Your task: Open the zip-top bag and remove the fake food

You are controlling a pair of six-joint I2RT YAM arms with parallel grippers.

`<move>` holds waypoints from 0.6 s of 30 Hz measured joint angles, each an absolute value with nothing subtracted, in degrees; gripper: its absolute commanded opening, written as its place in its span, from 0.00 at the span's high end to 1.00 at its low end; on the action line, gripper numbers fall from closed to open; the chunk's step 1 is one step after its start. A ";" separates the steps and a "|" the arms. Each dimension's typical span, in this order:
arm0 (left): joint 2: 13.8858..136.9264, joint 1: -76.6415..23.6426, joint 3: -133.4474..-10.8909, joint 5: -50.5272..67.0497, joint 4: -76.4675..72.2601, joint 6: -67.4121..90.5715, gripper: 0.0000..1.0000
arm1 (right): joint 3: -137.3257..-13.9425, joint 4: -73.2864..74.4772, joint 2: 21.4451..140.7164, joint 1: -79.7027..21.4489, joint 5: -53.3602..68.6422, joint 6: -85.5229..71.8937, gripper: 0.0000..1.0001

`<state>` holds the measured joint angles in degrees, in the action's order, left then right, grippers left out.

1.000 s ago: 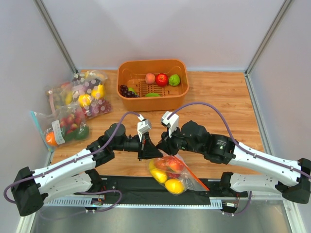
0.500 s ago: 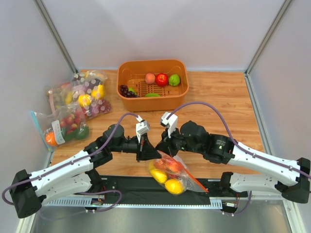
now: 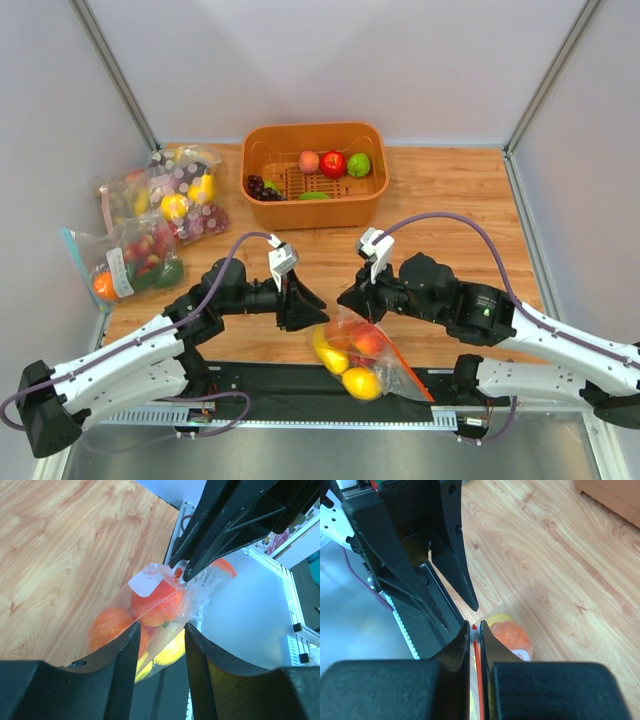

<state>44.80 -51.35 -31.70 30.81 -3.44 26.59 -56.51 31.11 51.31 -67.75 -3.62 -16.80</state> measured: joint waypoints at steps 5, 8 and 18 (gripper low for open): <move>47.44 -51.35 -31.70 32.18 -8.32 28.05 0.47 | -56.23 31.55 50.65 -67.77 -5.45 -17.58 1.00; 49.67 -51.53 -31.70 32.95 -11.88 29.28 0.46 | -56.16 32.01 49.71 -67.77 -6.57 -18.24 1.00; 57.32 -54.26 -32.71 33.76 -19.53 31.48 0.45 | -55.05 32.32 46.63 -67.81 -8.47 -20.12 1.00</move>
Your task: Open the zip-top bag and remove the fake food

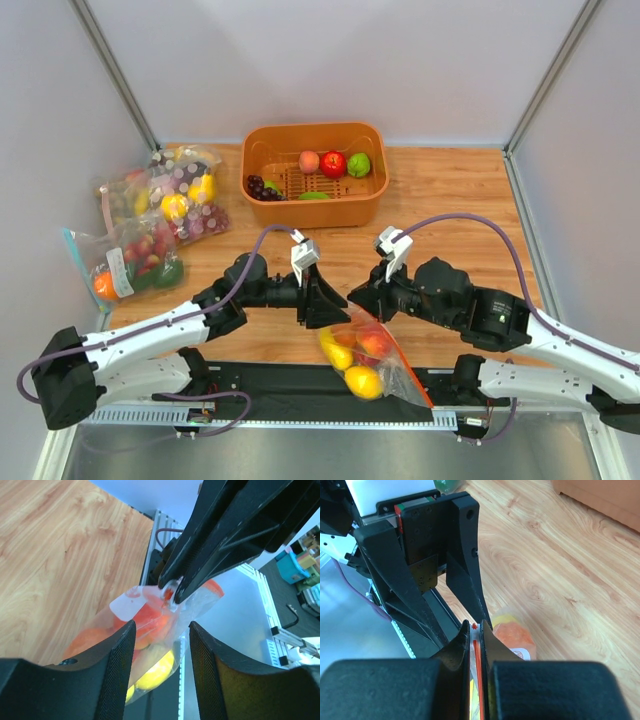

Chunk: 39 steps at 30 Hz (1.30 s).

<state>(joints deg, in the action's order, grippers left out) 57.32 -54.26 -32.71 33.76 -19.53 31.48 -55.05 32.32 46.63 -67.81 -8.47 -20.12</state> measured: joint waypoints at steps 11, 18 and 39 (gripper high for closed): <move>60.60 -54.61 -32.71 33.78 -28.93 35.24 0.52 | -52.95 31.70 45.89 -67.81 -8.49 -21.93 1.00; 62.59 -55.46 -32.71 34.15 -30.63 36.18 0.51 | -52.42 31.44 44.18 -67.81 -9.19 -22.70 1.00; 64.58 -56.34 -32.71 34.70 -33.50 37.19 1.00 | -52.42 31.92 41.54 -67.83 -9.58 -24.21 0.54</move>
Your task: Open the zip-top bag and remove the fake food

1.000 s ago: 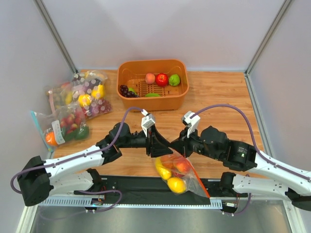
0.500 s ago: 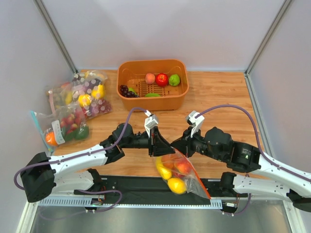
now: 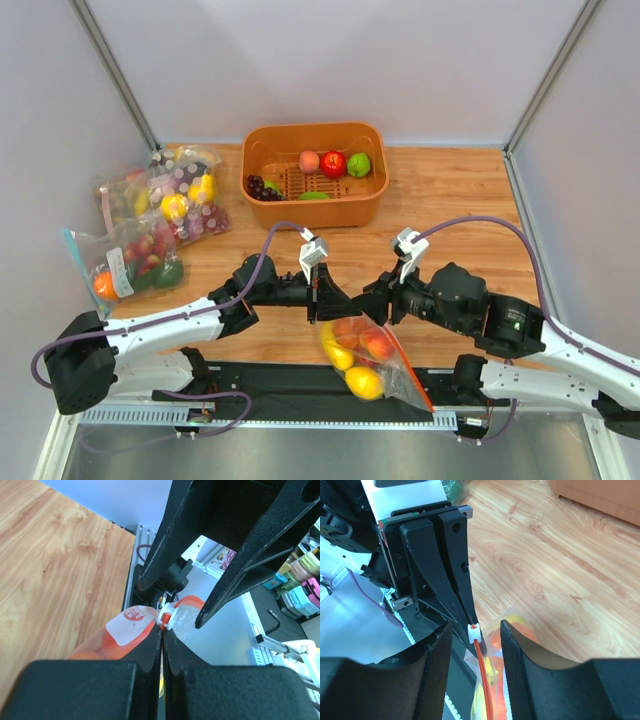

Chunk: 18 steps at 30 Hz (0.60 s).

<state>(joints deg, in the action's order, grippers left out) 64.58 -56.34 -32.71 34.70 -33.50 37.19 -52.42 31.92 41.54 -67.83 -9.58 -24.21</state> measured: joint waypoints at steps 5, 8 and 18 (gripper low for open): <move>64.58 -56.38 -32.71 34.72 -33.50 37.19 1.00 | -51.75 31.92 41.54 -67.83 -9.61 -24.23 0.51; 64.51 -56.40 -32.71 34.70 -33.50 37.19 1.00 | -51.07 32.08 41.65 -67.85 -9.80 -24.25 0.53; 64.47 -56.42 -32.71 34.37 -33.15 37.08 1.00 | -50.39 30.52 41.91 -67.92 -8.38 -24.84 0.83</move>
<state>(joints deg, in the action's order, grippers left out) 64.47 -56.42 -32.71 34.37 -33.15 37.08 -50.39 30.52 41.91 -67.92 -8.38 -24.84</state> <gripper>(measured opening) 0.006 0.235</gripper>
